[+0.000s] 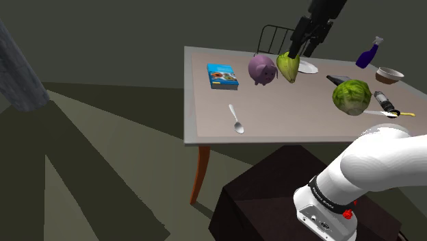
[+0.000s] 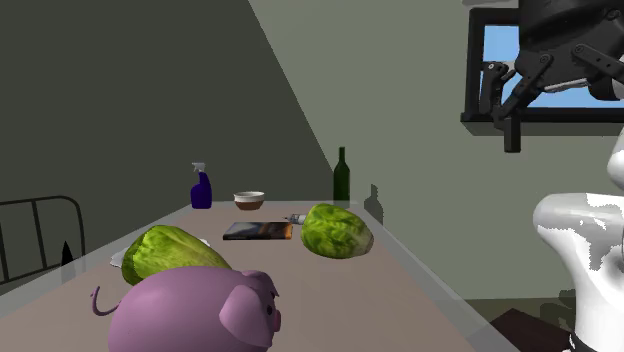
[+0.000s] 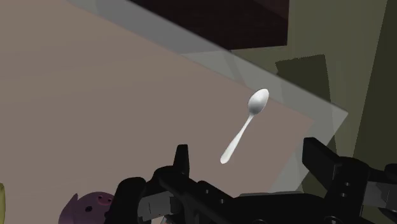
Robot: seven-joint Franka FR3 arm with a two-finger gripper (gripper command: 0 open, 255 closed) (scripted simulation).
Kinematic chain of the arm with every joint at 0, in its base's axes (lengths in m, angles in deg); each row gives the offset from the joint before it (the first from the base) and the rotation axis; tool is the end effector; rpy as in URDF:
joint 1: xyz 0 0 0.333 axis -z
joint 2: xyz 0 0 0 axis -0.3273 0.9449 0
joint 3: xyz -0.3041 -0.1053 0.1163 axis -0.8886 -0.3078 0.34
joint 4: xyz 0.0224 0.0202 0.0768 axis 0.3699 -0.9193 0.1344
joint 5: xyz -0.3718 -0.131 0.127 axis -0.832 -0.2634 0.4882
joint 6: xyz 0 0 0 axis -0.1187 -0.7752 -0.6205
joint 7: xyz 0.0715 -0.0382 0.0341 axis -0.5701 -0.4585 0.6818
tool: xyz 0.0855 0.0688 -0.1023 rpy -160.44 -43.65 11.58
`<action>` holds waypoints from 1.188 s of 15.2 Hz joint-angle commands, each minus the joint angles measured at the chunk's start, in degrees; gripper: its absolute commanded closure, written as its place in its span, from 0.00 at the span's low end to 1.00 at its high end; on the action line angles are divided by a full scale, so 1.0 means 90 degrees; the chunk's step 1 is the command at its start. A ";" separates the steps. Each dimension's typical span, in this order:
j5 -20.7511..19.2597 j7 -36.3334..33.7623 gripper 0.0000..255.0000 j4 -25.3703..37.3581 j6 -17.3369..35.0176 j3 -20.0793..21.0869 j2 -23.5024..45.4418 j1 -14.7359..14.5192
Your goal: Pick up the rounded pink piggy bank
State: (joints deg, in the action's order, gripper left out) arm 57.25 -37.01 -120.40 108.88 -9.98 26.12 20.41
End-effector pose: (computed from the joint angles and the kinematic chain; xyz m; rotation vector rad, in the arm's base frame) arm 0.3112 -0.0113 0.6001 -3.0670 0.0192 -0.0345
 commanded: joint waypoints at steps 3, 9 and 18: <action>-0.0070 0.0088 0.00 -0.0012 0.0368 -0.0113 0.0298 0.0060; -0.0205 0.0340 0.00 0.0145 0.1404 -0.0457 0.1309 0.0213; -0.0123 0.0752 0.00 0.0912 0.2658 -0.0974 0.3064 0.0376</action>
State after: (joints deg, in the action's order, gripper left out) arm 55.87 -30.44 -113.32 131.63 -18.41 51.71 23.76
